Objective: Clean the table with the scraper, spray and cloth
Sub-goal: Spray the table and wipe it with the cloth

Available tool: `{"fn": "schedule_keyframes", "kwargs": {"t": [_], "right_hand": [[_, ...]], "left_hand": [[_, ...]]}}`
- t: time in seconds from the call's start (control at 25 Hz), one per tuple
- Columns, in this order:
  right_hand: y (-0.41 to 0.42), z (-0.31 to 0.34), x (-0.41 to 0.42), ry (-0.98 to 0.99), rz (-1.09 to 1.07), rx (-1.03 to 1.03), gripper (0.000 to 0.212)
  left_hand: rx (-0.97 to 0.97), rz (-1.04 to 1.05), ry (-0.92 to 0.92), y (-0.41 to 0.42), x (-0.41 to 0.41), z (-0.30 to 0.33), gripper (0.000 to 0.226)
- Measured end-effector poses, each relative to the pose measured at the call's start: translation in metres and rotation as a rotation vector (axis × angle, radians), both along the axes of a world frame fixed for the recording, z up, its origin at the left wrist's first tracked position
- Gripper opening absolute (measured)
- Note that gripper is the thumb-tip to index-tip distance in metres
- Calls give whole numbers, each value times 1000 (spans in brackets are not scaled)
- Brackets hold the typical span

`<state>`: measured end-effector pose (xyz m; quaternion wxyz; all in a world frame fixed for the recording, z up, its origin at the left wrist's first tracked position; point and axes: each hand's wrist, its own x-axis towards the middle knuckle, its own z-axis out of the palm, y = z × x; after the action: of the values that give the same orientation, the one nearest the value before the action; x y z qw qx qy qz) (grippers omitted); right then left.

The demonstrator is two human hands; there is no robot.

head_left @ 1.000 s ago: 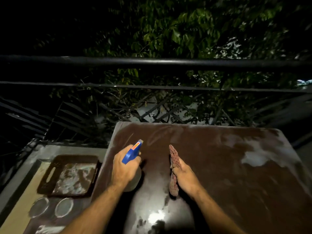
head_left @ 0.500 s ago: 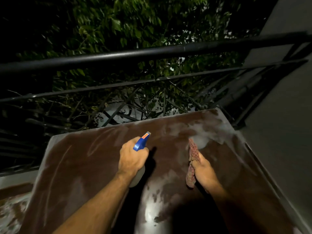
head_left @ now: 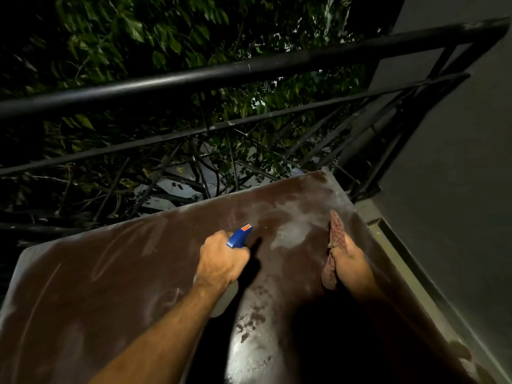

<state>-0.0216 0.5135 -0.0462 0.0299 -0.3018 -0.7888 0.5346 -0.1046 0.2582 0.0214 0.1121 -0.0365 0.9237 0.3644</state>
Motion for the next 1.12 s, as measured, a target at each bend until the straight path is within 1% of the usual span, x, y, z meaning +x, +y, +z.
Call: {"fn": "schedule_keyframes", "kwargs": {"t": [0.08, 0.2, 0.28, 0.4, 0.44, 0.52, 0.6, 0.64, 0.68, 0.8, 0.88, 0.92, 0.96, 1.0, 1.04, 1.12], "right_hand": [[10, -3, -14, -9, 31, 91, 50], [24, -13, -39, -70, 173, 255, 62], [30, -21, -60, -104, 215, 369, 63], [39, -34, -99, -147, 215, 485, 61], [41, -37, -112, -187, 232, 534, 61], [40, -42, -132, -333, 262, 610, 61], [20, -42, -144, -424, 285, 692, 63], [2, -43, -144, -414, 325, 737, 66], [-19, -44, -141, -361, 393, 781, 69], [-85, -50, -118, -91, 682, 881, 62], [-94, -52, -110, 5, 873, 888, 57], [-83, -53, -112, 20, 916, 880, 56], [-64, -59, -118, 34, 886, 904, 56], [-37, -68, -126, 1, 819, 932, 58], [-5, -76, -136, -43, 708, 954, 63], [60, -83, -149, -213, 469, 935, 70]], "left_hand": [[-25, -20, -8, 4, -3, 0, 11], [-33, -25, -17, 6, -8, -1, 12], [-33, -19, -26, 7, -11, -3, 13], [-38, -29, -12, 10, -16, -8, 14], [-39, -22, -2, 10, -17, -8, 15], [-28, 9, 23, 9, -20, -9, 18], [-21, 34, 48, 6, -23, -12, 19], [-30, 37, 52, 6, -24, -15, 20], [-39, 35, 52, 6, -25, -16, 20], [-86, 7, 45, 10, -34, -18, 16], [-64, 27, 66, 17, -43, -18, 13], [-34, 42, 70, 21, -47, -16, 11], [-11, 41, 76, 26, -51, -14, 8], [2, 27, 85, 30, -54, -12, 7], [3, 7, 91, 34, -56, -12, 6], [-13, -25, 114, 39, -57, -13, 9]]}}
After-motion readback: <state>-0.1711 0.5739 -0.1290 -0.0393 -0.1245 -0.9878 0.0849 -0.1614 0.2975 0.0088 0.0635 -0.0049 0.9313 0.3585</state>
